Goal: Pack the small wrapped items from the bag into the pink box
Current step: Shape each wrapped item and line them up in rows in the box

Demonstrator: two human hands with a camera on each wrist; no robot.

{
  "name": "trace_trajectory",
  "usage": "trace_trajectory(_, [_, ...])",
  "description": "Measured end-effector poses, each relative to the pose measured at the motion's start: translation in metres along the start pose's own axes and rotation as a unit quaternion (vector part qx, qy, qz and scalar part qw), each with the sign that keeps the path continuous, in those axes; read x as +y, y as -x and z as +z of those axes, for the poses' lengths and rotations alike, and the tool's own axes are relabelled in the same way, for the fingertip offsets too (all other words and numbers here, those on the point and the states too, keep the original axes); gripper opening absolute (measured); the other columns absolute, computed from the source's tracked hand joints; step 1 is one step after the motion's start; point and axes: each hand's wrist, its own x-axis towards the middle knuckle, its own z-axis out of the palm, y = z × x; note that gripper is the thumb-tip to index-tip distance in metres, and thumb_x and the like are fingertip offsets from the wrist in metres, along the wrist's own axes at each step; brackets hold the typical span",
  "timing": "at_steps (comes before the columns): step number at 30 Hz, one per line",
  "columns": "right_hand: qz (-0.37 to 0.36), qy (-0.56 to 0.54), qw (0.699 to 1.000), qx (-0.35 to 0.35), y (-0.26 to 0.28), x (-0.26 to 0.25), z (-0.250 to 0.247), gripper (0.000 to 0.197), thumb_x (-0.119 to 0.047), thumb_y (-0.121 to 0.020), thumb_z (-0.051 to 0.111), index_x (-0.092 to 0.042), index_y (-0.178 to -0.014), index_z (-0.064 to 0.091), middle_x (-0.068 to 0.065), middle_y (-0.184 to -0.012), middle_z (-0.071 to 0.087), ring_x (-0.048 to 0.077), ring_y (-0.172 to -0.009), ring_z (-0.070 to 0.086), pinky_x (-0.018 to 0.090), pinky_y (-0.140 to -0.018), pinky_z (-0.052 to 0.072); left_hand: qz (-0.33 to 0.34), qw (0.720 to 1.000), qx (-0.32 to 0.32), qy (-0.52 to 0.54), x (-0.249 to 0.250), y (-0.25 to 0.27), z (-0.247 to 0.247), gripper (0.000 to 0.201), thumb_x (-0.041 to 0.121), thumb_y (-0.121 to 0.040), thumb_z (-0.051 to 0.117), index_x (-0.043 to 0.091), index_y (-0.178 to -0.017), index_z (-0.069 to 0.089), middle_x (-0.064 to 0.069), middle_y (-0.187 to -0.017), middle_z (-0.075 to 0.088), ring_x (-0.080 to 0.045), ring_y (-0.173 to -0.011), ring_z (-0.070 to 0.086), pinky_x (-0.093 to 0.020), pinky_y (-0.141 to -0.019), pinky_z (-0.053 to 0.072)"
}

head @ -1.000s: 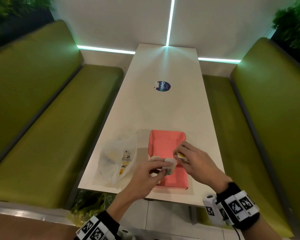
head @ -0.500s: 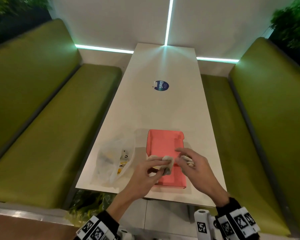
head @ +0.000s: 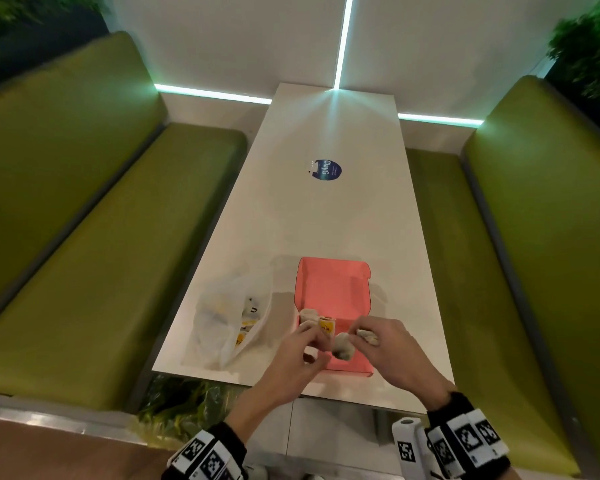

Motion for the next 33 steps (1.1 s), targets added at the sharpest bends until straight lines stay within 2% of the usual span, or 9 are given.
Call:
trace_trajectory(5, [-0.004,0.099,0.993,-0.062,-0.016,0.011,0.025,0.011,-0.045,-0.097,0.053,-0.034,-0.094,0.056,-0.014,-0.097,0.065,0.011,-0.087,0.059,0.034,-0.072,0.050,-0.002,0.997,0.017,-0.071,-0.007,0.006,-0.001,0.007,0.009,-0.091,0.066,0.014,-0.094,0.061,0.006,-0.098,0.057,-0.009,-0.087,0.057,-0.012,-0.071,0.047])
trace_trajectory(7, [-0.009,0.122,0.989,-0.085,-0.025,0.012,0.033,0.005,-0.040,-0.097,0.052,-0.037,-0.101,0.055,-0.012,-0.106,0.065,0.016,-0.096,0.060,0.035,-0.075,0.049,-0.016,0.997,0.016,-0.072,-0.010,0.008,-0.001,0.013,0.008,-0.091,0.065,0.020,-0.093,0.060,0.007,-0.097,0.056,-0.007,-0.080,0.057,-0.011,-0.069,0.045])
trace_trajectory(10, [0.003,0.153,0.982,-0.114,-0.039,0.015,0.041,0.014,-0.039,-0.099,0.050,-0.038,-0.111,0.058,-0.007,-0.114,0.066,0.020,-0.103,0.061,0.035,-0.078,0.048,-0.040,0.996,0.010,-0.080,-0.015,0.009,-0.002,0.015,0.012,-0.093,0.065,0.025,-0.092,0.058,0.012,-0.096,0.054,-0.010,-0.075,0.058,-0.013,-0.066,0.046])
trace_trajectory(13, [0.005,0.136,0.986,-0.092,-0.050,0.014,0.045,0.022,-0.035,-0.100,0.048,-0.037,-0.119,0.057,-0.005,-0.115,0.067,0.021,-0.105,0.062,0.035,-0.077,0.046,-0.041,0.995,0.010,-0.090,-0.019,0.011,-0.002,0.010,0.015,-0.094,0.065,0.023,-0.092,0.059,0.012,-0.096,0.053,-0.009,-0.079,0.060,-0.012,-0.066,0.045])
trace_trajectory(17, [0.028,0.132,0.990,-0.051,-0.056,0.011,0.053,0.015,-0.029,-0.101,0.046,-0.025,-0.109,0.058,-0.003,-0.111,0.067,0.021,-0.101,0.061,0.037,-0.077,0.050,-0.029,0.994,0.018,-0.107,-0.023,0.013,-0.003,0.002,0.017,-0.095,0.063,0.015,-0.096,0.062,0.006,-0.098,0.054,-0.008,-0.082,0.059,-0.008,-0.069,0.042])
trace_trajectory(23, [0.077,0.062,0.995,-0.006,-0.052,0.015,0.060,0.011,-0.032,-0.099,0.049,-0.024,-0.102,0.055,-0.002,-0.098,0.065,0.019,-0.088,0.059,0.034,-0.067,0.045,-0.037,0.983,0.043,-0.175,-0.034,0.015,-0.004,0.007,0.029,-0.096,0.059,0.028,-0.102,0.056,0.012,-0.103,0.052,-0.006,-0.085,0.054,-0.020,-0.075,0.046])
trace_trajectory(28, [0.129,0.007,0.990,0.059,-0.038,0.011,0.052,0.002,-0.025,-0.095,0.051,-0.023,-0.095,0.051,-0.004,-0.094,0.060,0.018,-0.082,0.057,0.032,-0.063,0.041,-0.094,0.973,0.092,-0.190,-0.038,0.014,-0.003,0.034,0.038,-0.098,0.054,0.028,-0.130,0.049,0.010,-0.124,0.044,-0.008,-0.100,0.053,-0.022,-0.082,0.046])
trace_trajectory(31, [0.173,0.022,0.985,0.015,-0.030,0.009,0.057,0.014,-0.033,-0.093,0.051,-0.019,-0.094,0.053,0.001,-0.092,0.059,0.024,-0.082,0.058,0.034,-0.065,0.043,-0.136,0.970,0.074,-0.186,-0.043,0.012,-0.003,0.051,0.034,-0.099,0.054,0.019,-0.144,0.038,0.005,-0.133,0.044,-0.015,-0.113,0.052,-0.028,-0.093,0.045])
trace_trajectory(33, [0.198,0.053,0.978,-0.040,-0.031,0.011,0.068,0.024,-0.038,-0.092,0.053,-0.016,-0.099,0.057,0.005,-0.099,0.060,0.028,-0.087,0.060,0.035,-0.072,0.048,-0.152,0.970,0.048,-0.182,-0.048,0.010,-0.001,0.050,0.028,-0.097,0.056,0.015,-0.144,0.041,0.004,-0.137,0.047,-0.017,-0.119,0.052,-0.033,-0.100,0.045])
